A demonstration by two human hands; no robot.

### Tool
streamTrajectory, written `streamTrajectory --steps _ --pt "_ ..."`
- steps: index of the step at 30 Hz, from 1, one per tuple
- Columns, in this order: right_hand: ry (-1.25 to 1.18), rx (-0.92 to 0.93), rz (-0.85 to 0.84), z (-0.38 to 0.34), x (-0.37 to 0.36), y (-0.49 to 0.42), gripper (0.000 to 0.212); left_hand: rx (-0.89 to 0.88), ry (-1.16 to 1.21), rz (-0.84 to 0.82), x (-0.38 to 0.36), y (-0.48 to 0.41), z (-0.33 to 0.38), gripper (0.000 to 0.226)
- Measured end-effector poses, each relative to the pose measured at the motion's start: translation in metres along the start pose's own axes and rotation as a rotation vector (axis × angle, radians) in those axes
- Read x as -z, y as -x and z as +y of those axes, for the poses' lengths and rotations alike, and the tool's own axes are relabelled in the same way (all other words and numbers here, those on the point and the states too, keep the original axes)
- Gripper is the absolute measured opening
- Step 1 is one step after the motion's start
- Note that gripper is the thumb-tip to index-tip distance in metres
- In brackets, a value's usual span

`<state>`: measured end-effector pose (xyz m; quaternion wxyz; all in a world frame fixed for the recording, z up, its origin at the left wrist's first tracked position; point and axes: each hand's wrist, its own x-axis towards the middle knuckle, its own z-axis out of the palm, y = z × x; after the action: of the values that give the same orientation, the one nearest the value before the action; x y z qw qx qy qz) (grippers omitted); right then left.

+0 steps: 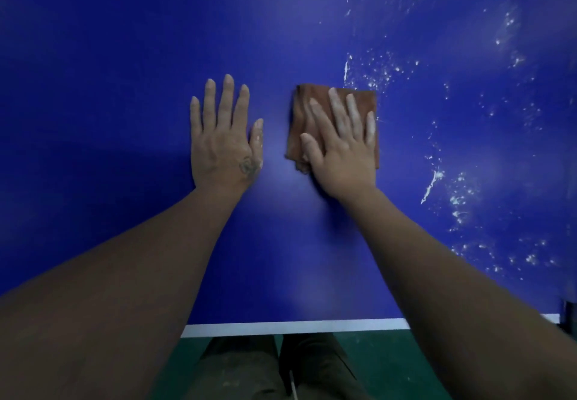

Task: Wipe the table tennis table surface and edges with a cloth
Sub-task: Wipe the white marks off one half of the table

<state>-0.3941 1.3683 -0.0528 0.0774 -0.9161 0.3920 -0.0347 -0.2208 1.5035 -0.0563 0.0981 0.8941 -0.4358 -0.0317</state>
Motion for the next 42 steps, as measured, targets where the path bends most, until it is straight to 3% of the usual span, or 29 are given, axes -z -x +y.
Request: streamTrajectory --steps 5,9,16,21,23,27,31,34,42 --pt "0.000 -0.402 -0.044 0.088 0.023 -0.012 0.067 0.001 -0.018 -0.010 -0.001 0.000 0.000 0.068" --pt "-0.044 -0.552 -0.042 0.091 0.023 -0.007 0.069 0.005 -0.034 -0.004 -0.004 -0.001 0.000 0.070" --pt "0.017 -0.157 0.051 -0.029 -0.010 -0.003 0.062 0.009 -0.040 -0.020 -0.005 -0.002 -0.001 0.072" --pt "-0.004 0.051 0.109 -0.009 -0.012 -0.048 0.059 0.021 -0.069 -0.072 0.000 -0.003 0.002 0.074" --pt "-0.001 0.040 0.087 0.025 -0.005 -0.058 0.061 0.016 -0.079 -0.100 0.002 -0.003 0.002 0.074" --pt "-0.004 -0.246 0.006 0.098 0.012 -0.065 0.065 0.076 0.005 -0.074 0.007 -0.024 0.011 0.069" --pt "-0.005 -0.342 0.011 0.115 0.014 -0.057 0.068 0.136 -0.018 -0.050 0.006 -0.064 0.018 0.070" --pt "0.042 -0.306 0.044 0.085 0.006 -0.055 0.066 0.138 -0.068 -0.036 -0.002 -0.071 0.017 0.071" --pt "0.003 0.031 0.109 -0.014 -0.013 -0.108 0.061 0.150 -0.091 -0.034 -0.007 -0.074 0.016 0.071"
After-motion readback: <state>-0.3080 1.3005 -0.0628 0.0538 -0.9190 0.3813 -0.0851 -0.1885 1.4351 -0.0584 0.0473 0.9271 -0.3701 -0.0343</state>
